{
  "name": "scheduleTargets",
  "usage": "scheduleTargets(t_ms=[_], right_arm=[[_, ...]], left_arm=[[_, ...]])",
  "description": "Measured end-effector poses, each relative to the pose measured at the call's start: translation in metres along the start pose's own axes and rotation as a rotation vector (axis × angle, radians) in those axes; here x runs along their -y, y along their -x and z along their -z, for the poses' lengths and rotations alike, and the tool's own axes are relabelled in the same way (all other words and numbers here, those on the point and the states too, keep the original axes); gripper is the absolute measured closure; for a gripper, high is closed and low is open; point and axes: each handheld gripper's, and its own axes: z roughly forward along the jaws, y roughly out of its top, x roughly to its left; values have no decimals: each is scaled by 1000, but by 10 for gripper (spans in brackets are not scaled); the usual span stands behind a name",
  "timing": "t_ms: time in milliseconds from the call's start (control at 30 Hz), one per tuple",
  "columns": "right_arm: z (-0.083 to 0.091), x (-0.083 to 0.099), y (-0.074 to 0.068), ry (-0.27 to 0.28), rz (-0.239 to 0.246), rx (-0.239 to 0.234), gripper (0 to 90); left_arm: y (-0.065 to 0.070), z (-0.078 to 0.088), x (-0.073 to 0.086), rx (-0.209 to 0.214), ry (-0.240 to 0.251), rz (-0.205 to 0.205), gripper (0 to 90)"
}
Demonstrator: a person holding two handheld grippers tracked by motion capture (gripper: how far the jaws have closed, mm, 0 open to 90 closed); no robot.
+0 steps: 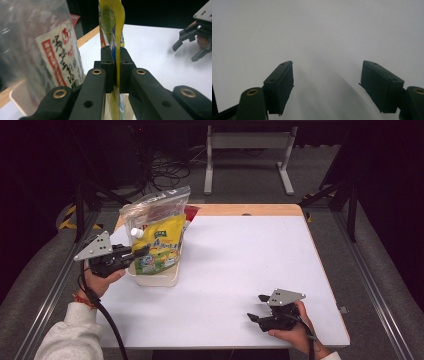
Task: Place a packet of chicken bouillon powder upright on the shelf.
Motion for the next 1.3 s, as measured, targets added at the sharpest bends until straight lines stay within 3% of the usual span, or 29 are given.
scheduleTargets(t_ms=[100, 300, 433, 700, 767, 933, 1233, 1300], right_arm=[[-1, 0, -1, -1, 0, -1, 266], [-1, -1, -2, -3, 5, -4, 265], [-2, -1, -3, -5, 6, -6, 263], [-3, -1, -3, -14, 13, -10, 257], [-3, -1, -4, -16, 15, -10, 257], [-2, -1, -3, -8, 7, -6, 257], [-2, -2, -4, -11, 17, -10, 258], [-2, -2, -4, -10, 16, -11, 258]], left_arm=[[-2, 1, 7, 6, -34, 4, 865], [-5, 2, 19, -8, -22, 46, 865], [-6, 1, 29, -26, -47, 66, 865], [-7, 0, 39, -79, -19, 111, 848], [-7, -1, 41, -111, -5, 135, 817], [-6, -3, 42, -117, 23, 170, 717], [-1, -6, 41, -138, 51, 186, 717], [1, -7, 41, -142, 54, 186, 761]])
